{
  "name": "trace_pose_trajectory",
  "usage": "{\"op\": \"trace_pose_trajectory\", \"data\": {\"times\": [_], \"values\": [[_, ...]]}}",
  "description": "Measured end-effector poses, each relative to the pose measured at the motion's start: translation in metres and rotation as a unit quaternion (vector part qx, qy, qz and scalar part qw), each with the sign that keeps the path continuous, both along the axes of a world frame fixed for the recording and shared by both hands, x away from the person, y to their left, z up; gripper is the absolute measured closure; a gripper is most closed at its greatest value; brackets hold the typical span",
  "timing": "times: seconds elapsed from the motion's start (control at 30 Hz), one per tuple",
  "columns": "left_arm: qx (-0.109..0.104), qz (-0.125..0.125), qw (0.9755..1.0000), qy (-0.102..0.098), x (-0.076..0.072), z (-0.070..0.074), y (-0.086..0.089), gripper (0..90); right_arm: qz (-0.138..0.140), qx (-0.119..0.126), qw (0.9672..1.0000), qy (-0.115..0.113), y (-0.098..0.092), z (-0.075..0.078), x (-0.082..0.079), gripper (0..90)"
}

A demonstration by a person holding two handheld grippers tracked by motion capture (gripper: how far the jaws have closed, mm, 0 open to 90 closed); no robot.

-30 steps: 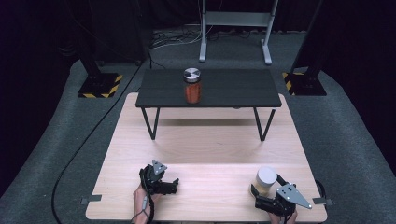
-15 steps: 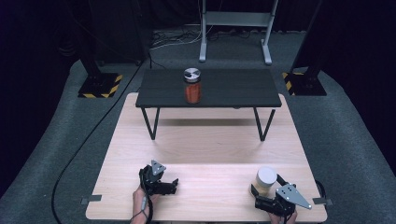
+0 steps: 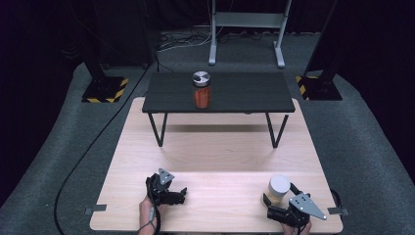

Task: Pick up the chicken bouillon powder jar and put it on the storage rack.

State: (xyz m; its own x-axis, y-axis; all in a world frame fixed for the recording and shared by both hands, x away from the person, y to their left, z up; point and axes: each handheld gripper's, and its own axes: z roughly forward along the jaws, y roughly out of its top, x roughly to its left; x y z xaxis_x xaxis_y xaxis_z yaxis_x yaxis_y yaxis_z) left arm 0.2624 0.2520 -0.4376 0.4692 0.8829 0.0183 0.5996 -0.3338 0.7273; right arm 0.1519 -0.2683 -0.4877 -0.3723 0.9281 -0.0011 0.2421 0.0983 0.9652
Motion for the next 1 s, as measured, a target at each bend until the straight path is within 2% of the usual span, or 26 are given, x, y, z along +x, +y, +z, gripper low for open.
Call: {"op": "trace_pose_trajectory", "data": {"times": [0.13, 0.27, 0.33, 0.6, 0.87, 1.0], "values": [[-0.004, 0.000, 1.0000, 0.005, 0.0019, 0.0005, 0.0017, 0.4, -0.001, 0.000, 1.0000, 0.004, 0.0004, 0.0011, 0.0008, 0.0], [-0.002, 0.001, 1.0000, 0.002, 0.0003, 0.0001, 0.0003, 0.4, -0.002, -0.002, 1.0000, 0.002, 0.0010, 0.0008, 0.0003, 0.0], [-0.009, 0.000, 0.9999, 0.010, 0.0036, 0.0007, 0.0033, 0.4, -0.002, -0.003, 1.0000, 0.003, 0.0016, 0.0013, 0.0004, 0.0], [-0.008, 0.001, 0.9999, 0.010, 0.0034, 0.0008, 0.0030, 0.3, -0.007, -0.005, 1.0000, 0.004, 0.0031, 0.0018, 0.0004, 0.0], [-0.009, 0.001, 0.9999, 0.011, 0.0037, 0.0008, 0.0033, 0.2, -0.021, -0.002, 0.9998, -0.004, 0.0062, -0.0006, -0.0027, 0.0], [-0.009, 0.002, 0.9999, 0.011, 0.0035, 0.0009, 0.0032, 0.2, -0.015, 0.000, 0.9999, -0.005, 0.0057, 0.0001, -0.0017, 0.0]]}}
